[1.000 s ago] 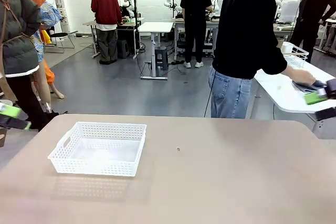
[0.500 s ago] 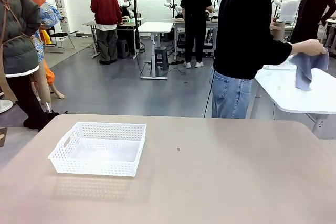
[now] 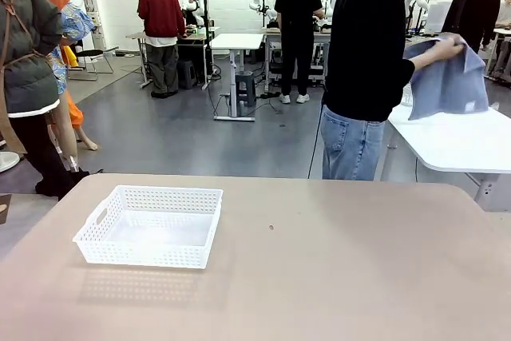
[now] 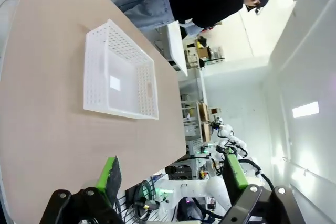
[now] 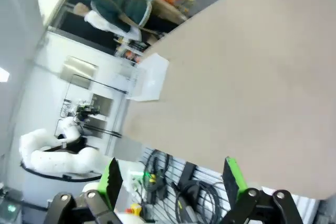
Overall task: Clean and organize the cups into the basket.
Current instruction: Pick up the Organizing basket and move it to the center of the table, then pick up the Reusable plastic cup from the right side of the table and place it inside the Organizing basket.
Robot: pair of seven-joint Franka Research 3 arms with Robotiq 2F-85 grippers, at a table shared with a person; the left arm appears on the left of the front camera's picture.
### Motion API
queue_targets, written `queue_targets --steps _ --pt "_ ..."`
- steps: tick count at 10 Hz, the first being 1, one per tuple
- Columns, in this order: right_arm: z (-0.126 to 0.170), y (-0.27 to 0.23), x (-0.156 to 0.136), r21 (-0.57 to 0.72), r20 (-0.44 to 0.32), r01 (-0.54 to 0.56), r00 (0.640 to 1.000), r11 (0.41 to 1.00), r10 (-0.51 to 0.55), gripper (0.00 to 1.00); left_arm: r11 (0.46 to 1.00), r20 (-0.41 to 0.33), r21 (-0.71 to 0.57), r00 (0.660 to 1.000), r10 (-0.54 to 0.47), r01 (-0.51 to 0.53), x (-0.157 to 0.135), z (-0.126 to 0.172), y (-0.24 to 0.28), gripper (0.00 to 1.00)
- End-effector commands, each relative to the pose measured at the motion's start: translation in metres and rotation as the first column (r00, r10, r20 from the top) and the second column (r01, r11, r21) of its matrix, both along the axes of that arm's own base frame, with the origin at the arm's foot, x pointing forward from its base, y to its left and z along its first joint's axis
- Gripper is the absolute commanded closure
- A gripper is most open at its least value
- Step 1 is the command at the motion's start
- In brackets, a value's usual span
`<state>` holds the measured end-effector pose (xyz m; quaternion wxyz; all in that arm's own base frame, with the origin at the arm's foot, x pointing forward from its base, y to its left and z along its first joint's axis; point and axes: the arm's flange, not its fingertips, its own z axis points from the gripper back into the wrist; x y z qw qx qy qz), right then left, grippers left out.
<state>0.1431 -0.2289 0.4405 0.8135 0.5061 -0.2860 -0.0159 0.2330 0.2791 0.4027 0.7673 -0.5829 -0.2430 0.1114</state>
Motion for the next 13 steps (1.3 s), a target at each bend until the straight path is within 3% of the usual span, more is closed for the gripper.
queue_targets --steps 1,2,3,13 --pt "-0.045 0.04 -0.025 0.141 0.098 -0.067 0.994 0.988 0.053 0.0 0.997 -0.005 0.076 1.0 0.002 -0.002 -0.003 0.001 -0.016 0.0" --pt "-0.049 0.038 -0.02 0.171 0.089 -0.049 0.995 0.984 0.034 0.0 0.994 -0.004 0.108 1.0 -0.019 0.019 0.0 0.001 -0.02 0.0" --pt "-0.009 -0.004 -0.019 0.07 0.054 -0.016 0.998 0.997 0.012 0.0 1.0 -0.003 0.028 1.0 0.003 -0.003 -0.001 0.002 -0.002 0.0" --pt "-0.009 -0.004 -0.019 0.07 0.054 -0.016 0.998 0.997 0.012 0.0 1.0 -0.003 0.028 1.0 0.003 -0.003 -0.001 0.002 -0.002 0.0"
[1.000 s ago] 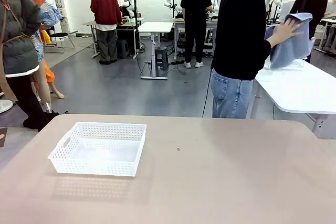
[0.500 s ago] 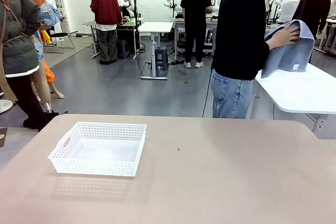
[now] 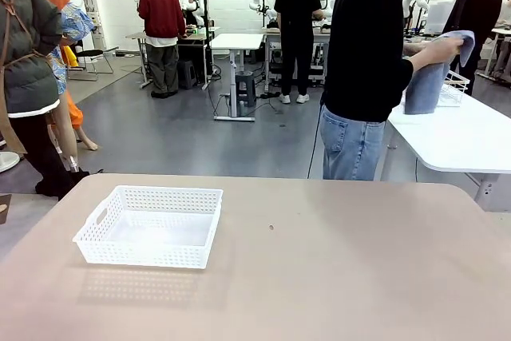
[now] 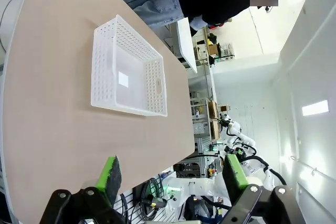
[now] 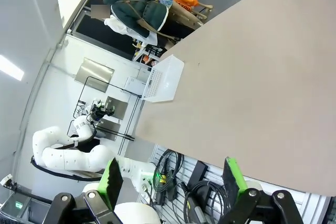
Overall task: Clean and organize the cups into the basket.
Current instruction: Pick up the Organizing basket and move it to the center of the table, then pick up the Reusable plastic cup from the right side of the table and place it inside the Organizing basket.
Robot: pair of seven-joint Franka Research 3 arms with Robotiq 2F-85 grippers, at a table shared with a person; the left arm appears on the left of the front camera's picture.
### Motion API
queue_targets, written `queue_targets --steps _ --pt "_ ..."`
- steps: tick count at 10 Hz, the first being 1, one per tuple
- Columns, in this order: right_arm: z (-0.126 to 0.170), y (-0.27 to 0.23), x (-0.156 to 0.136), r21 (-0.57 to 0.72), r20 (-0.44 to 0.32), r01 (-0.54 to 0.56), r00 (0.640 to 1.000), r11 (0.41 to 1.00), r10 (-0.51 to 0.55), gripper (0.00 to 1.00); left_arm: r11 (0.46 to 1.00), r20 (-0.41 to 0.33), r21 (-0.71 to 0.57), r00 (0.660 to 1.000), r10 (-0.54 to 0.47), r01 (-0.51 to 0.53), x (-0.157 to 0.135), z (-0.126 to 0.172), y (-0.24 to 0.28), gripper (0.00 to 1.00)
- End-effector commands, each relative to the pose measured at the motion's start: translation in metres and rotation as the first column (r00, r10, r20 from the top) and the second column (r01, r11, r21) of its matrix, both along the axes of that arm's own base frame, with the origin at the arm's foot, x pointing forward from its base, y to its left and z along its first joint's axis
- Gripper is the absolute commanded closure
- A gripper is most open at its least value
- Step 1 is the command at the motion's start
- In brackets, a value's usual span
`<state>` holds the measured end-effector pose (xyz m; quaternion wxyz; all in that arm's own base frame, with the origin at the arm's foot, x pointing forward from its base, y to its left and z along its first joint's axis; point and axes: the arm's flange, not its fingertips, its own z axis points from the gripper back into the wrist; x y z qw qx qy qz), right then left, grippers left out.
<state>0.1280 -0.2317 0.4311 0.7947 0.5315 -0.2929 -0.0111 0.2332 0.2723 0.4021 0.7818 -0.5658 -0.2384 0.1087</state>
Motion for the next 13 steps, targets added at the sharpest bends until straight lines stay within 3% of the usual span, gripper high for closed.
queue_targets --steps 1,13 --pt "0.0007 -0.0008 -0.004 0.013 0.026 0.001 1.0 1.0 -0.001 0.0 1.0 0.012 -0.015 1.0 0.007 -0.007 -0.0014 0.0023 0.0044 0.0" --pt "0.0007 -0.0008 -0.004 0.013 0.026 0.001 1.0 1.0 -0.001 0.0 1.0 0.012 -0.015 1.0 0.007 -0.007 -0.0014 0.0023 0.0044 0.0"
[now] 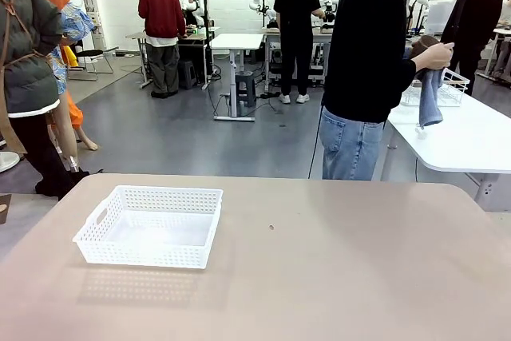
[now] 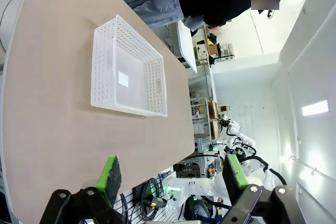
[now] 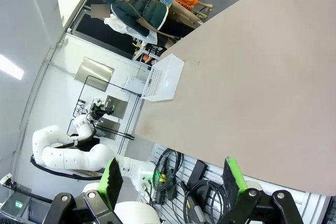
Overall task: Clean and organize the cups into the basket.
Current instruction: Pick up the Organizing basket and move it to the center of the table, then pick up the Reusable plastic cup from the right side of the table and place it inside the Organizing basket.
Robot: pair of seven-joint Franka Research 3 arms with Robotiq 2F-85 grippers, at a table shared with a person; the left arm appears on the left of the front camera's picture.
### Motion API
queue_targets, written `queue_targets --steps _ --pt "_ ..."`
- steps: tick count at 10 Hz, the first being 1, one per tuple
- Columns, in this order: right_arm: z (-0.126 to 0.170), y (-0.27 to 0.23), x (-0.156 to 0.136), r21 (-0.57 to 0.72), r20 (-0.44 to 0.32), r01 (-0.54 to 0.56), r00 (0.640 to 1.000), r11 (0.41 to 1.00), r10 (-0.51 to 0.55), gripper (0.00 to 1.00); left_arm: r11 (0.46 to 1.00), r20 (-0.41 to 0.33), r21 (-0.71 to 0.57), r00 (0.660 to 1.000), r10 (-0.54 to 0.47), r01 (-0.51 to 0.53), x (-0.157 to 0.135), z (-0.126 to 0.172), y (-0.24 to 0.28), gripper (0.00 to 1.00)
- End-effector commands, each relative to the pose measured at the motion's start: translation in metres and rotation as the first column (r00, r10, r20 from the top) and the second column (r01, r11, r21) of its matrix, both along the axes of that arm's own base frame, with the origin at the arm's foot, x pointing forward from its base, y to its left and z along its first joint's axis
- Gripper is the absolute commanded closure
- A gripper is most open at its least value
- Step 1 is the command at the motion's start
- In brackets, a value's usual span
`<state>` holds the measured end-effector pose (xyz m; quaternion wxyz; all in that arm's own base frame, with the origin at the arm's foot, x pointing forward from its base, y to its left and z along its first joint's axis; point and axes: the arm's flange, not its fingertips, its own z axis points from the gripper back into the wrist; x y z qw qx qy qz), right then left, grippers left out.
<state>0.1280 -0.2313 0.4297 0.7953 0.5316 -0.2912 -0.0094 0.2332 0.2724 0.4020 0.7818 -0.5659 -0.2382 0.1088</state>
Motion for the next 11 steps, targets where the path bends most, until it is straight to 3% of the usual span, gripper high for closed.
queue_targets --steps 1,11 --pt "0.002 -0.0012 -0.004 0.015 0.028 0.005 1.0 1.0 -0.006 0.0 1.0 0.012 -0.015 1.0 0.007 -0.007 -0.0015 0.0024 0.0044 0.0" --pt "0.002 -0.0012 -0.004 0.015 0.028 0.005 1.0 1.0 -0.006 0.0 1.0 0.012 -0.015 1.0 0.007 -0.007 -0.0015 0.0024 0.0044 0.0"
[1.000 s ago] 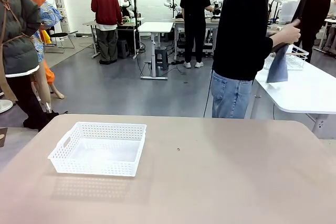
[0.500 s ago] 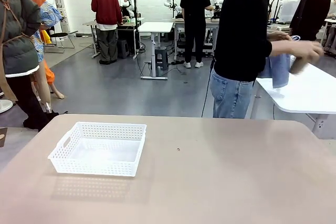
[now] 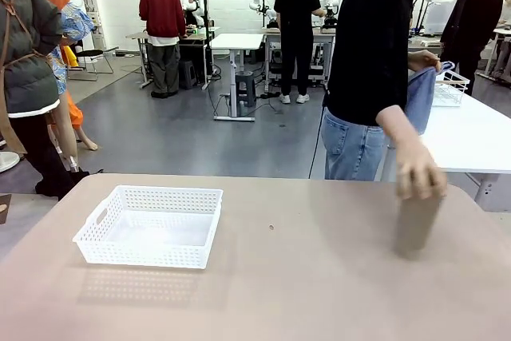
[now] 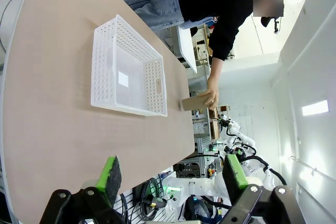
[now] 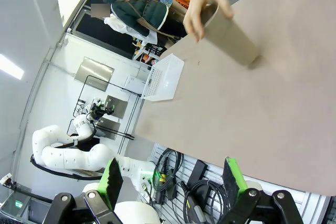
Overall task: Clean and organize the cups into the basket.
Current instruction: Pick up the Organizing basket and move it to the center of the table, then pick up the Reusable plastic cup from the right side of the table and place it inside the Organizing basket.
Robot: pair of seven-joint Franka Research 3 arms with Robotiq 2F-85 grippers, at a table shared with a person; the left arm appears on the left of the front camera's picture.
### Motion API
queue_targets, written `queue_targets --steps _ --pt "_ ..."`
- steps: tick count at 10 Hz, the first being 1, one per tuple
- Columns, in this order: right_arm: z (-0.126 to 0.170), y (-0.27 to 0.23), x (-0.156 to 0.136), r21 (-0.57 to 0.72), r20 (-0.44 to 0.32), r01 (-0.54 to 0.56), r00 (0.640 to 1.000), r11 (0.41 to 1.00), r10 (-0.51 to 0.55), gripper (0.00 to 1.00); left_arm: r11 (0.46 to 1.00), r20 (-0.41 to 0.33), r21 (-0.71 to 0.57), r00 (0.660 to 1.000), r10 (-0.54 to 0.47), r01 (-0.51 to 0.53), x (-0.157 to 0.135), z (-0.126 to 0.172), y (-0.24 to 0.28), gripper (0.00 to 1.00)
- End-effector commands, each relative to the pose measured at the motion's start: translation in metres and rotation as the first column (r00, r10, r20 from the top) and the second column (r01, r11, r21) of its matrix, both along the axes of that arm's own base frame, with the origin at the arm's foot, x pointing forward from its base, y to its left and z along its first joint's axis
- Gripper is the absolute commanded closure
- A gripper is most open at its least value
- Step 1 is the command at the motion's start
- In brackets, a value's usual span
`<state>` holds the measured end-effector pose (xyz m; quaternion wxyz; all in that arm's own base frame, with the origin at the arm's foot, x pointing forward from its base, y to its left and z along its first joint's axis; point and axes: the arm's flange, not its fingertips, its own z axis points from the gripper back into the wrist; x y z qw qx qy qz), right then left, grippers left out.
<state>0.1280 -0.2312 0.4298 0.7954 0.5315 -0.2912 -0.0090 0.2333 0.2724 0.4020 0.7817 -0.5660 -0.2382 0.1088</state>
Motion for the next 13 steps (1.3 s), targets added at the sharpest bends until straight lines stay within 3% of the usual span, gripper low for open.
queue_targets --steps 1,7,8,9,10,12,13 --pt "0.002 -0.001 -0.004 0.015 0.027 0.006 1.0 1.0 -0.006 0.0 1.0 0.012 -0.015 1.0 0.007 -0.007 -0.002 0.002 0.004 0.0" --pt "0.002 -0.001 -0.004 0.015 0.027 0.006 1.0 1.0 -0.006 0.0 1.0 0.012 -0.015 1.0 0.007 -0.007 -0.002 0.002 0.004 0.0" --pt "0.0 0.0 0.0 0.0 0.0 0.0 1.0 1.0 0.0 0.0 1.0 0.0 0.0 1.0 0.0 0.0 0.0 0.0 0.0 0.0" --pt "0.013 0.011 0.013 -0.032 0.221 -0.047 0.974 0.998 0.053 0.0 0.989 0.019 0.148 0.999 -0.028 0.025 0.005 0.016 -0.009 0.0" --pt "0.021 0.032 0.023 -0.048 0.318 -0.188 0.928 0.981 0.194 0.0 0.961 0.019 0.27 0.997 -0.073 0.065 0.009 0.039 -0.018 0.0" --pt "0.027 0.058 0.05 -0.224 0.415 -0.277 0.841 0.934 0.348 0.0 0.863 -0.031 0.481 0.986 -0.161 0.156 0.012 0.07 -0.037 0.0" --pt "0.025 0.074 0.068 -0.323 0.45 -0.383 0.742 0.866 0.496 0.0 0.798 -0.063 0.573 0.981 -0.186 0.188 0.022 0.077 -0.052 0.0"
